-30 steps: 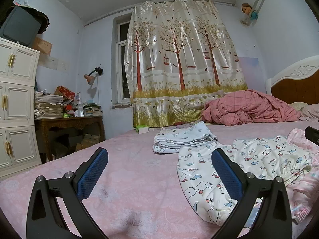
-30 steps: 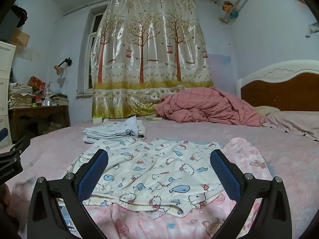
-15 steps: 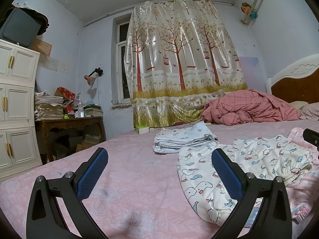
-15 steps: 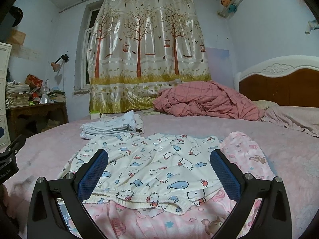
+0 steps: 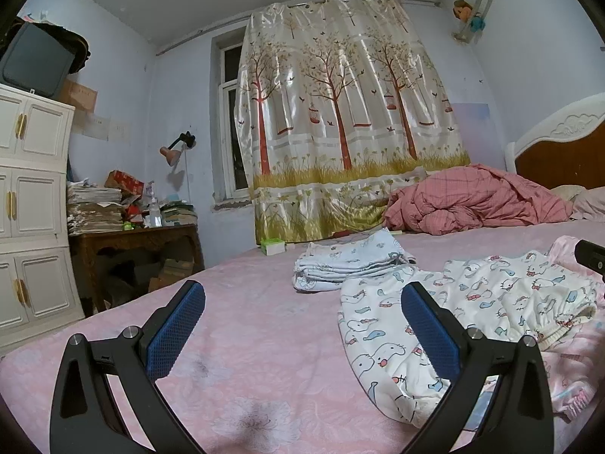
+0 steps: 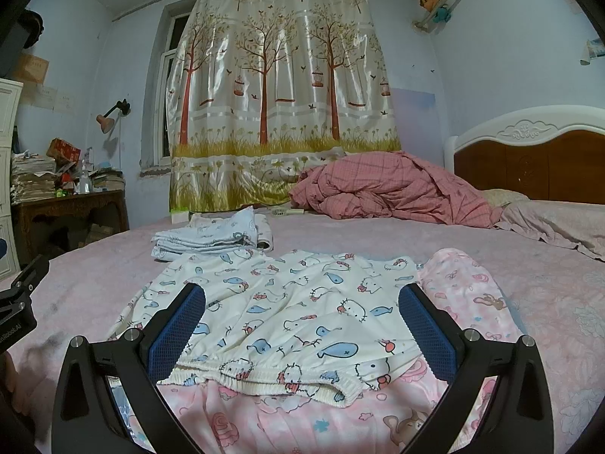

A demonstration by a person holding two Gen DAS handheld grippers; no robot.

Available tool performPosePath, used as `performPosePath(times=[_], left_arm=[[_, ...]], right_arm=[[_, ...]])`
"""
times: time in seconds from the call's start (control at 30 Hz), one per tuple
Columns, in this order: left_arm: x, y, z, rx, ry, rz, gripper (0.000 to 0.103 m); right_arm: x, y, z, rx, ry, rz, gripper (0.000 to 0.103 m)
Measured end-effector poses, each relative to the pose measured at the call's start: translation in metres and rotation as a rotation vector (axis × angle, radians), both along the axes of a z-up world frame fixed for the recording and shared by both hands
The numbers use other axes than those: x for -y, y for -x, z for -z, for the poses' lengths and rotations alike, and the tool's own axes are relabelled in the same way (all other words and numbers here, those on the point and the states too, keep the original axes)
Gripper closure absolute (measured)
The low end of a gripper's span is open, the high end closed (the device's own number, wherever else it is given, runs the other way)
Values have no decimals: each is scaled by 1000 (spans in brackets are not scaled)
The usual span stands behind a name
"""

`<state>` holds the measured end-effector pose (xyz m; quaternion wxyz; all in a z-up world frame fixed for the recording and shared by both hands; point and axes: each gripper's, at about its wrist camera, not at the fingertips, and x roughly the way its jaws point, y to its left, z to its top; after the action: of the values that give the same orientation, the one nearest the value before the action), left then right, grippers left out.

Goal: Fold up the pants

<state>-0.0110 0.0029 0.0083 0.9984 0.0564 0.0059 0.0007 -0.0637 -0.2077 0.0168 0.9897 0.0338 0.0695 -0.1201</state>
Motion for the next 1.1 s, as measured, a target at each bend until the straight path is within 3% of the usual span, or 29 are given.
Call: performPosePath(times=[1.1], left_arm=[[7, 0, 2, 3, -13, 0, 0]], right_arm=[[-1, -1, -1, -5, 3, 0, 0]])
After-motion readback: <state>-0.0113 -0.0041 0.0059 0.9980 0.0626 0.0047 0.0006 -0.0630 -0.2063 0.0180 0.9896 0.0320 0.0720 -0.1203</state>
